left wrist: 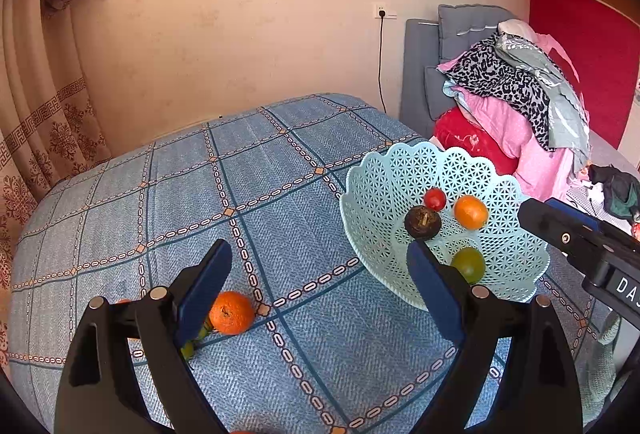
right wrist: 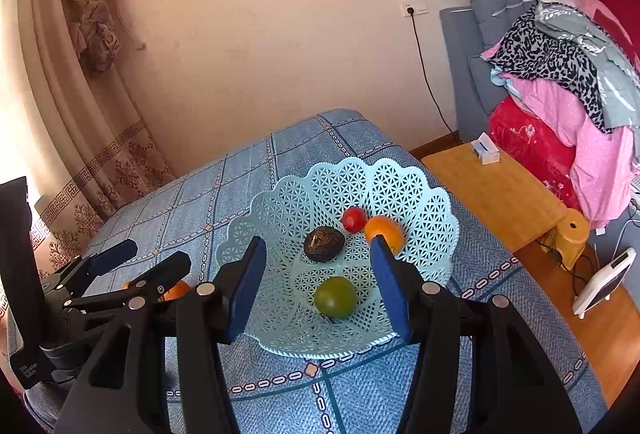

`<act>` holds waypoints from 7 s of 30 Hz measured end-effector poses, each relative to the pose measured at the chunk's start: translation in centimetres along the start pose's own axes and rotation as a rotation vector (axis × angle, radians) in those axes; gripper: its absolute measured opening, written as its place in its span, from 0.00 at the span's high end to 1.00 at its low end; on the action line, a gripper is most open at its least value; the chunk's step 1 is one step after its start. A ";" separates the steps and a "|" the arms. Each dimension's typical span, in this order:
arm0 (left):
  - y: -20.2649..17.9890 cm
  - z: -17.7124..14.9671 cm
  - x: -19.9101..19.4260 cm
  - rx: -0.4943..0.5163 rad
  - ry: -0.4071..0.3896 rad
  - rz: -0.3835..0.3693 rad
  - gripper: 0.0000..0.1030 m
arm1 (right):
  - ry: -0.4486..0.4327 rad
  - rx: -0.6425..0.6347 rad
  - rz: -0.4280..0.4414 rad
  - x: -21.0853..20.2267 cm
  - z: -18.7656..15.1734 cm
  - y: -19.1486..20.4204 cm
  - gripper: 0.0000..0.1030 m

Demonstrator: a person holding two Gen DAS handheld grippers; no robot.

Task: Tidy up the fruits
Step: 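Withdraw both tools from the basket toward the remaining fruits, then approach the orange with the left tool while the right tool approaches the tangerine, then close the left tool on the large orange while the right tool grasps the tangerine, then carry the orange and tangerine over the blue basket and open both tools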

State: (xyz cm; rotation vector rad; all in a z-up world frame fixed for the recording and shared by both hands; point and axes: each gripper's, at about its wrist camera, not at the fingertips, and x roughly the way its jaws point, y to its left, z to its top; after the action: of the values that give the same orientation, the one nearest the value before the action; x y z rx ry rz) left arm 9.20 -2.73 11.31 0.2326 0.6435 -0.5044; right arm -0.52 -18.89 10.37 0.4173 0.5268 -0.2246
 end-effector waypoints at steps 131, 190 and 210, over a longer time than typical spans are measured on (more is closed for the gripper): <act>18.1 -8.2 1.4 -0.304 0.148 0.163 0.69 | 0.389 -0.470 0.408 5.4 -15.7 19.2 0.68; 1.6 -1.4 -1.7 0.025 0.007 0.029 0.69 | 0.032 -0.060 0.118 -0.4 -0.2 2.9 0.68; -3.6 0.4 1.4 0.060 0.042 -0.097 0.69 | 0.063 0.067 -0.045 2.1 1.0 -2.4 0.68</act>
State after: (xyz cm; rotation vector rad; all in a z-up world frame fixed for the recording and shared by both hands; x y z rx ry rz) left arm 8.48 -6.46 10.59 0.2700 0.6830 -0.6142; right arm 0.92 -21.72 9.24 0.4794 0.5923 -0.2732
